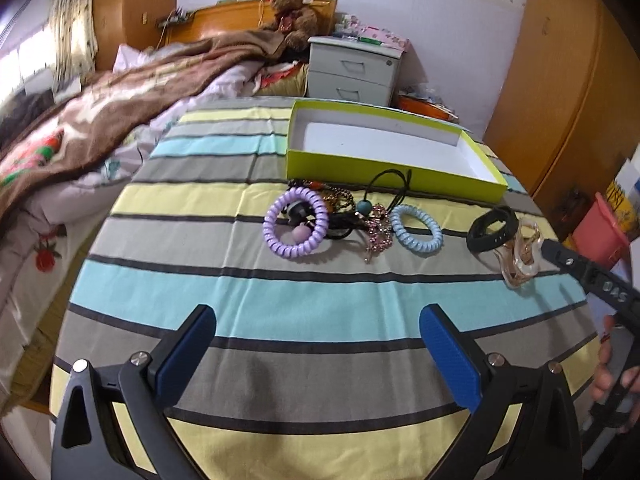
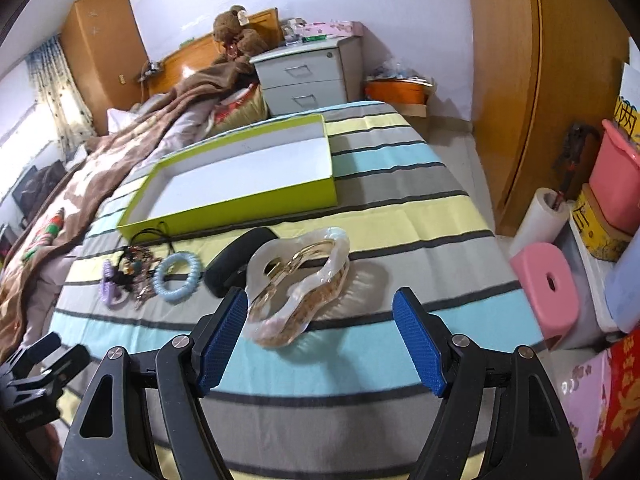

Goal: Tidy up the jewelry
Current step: 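Lower the right tool onto the clear claw clip and close it, then lower the left tool onto the purple coil hair tie and close it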

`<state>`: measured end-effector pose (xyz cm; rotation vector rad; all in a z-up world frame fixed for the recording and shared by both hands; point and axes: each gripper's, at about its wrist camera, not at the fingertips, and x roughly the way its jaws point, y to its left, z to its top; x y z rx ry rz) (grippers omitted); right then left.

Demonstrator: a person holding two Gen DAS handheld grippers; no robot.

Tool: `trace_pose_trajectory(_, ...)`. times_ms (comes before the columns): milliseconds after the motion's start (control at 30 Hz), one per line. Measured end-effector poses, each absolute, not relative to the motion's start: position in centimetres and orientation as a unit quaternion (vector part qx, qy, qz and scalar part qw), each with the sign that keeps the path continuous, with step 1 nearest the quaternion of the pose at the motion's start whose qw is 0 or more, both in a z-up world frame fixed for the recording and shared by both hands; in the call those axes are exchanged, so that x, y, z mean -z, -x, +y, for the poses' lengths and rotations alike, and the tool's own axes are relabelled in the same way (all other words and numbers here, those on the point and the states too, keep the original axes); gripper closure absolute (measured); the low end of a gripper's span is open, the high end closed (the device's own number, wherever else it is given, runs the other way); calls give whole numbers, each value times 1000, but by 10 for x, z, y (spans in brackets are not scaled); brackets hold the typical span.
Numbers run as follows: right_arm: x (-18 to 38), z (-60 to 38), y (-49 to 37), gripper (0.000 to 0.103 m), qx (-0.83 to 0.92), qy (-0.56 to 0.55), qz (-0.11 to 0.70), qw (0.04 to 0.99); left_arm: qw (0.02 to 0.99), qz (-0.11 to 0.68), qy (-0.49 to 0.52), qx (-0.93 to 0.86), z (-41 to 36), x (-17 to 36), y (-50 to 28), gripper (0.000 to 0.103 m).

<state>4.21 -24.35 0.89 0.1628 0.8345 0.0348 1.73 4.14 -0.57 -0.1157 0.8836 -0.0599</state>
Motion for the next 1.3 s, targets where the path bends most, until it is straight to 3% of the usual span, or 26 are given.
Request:
trace_pose_trajectory(200,-2,-241,-56,32,-14,-83,417,905,897,435,72,27,53,8,-22,0)
trace_pose_trajectory(333,4,-244,-62,43,-4,-85,431,898,895,437,79,27,59,8,-25,0)
trace_pose_trajectory(567,15,-247,-72,45,-7,-98,450,888,887,451,100,27,68,12,-32,0)
trace_pose_trajectory(633,15,-248,-72,60,-8,-100,450,887,886,452,102,26,70,12,-33,0)
trace_pose_trajectory(800,12,-251,-71,82,-9,-99,446,889,882,458,108,23,74,13,-36,0)
trace_pose_trajectory(900,10,-254,-69,88,-6,-91,445,891,879,462,116,22,77,12,-39,0)
trace_pose_trajectory(1300,-4,-280,-52,89,5,-94,423,901,875,467,126,10,93,14,-62,6)
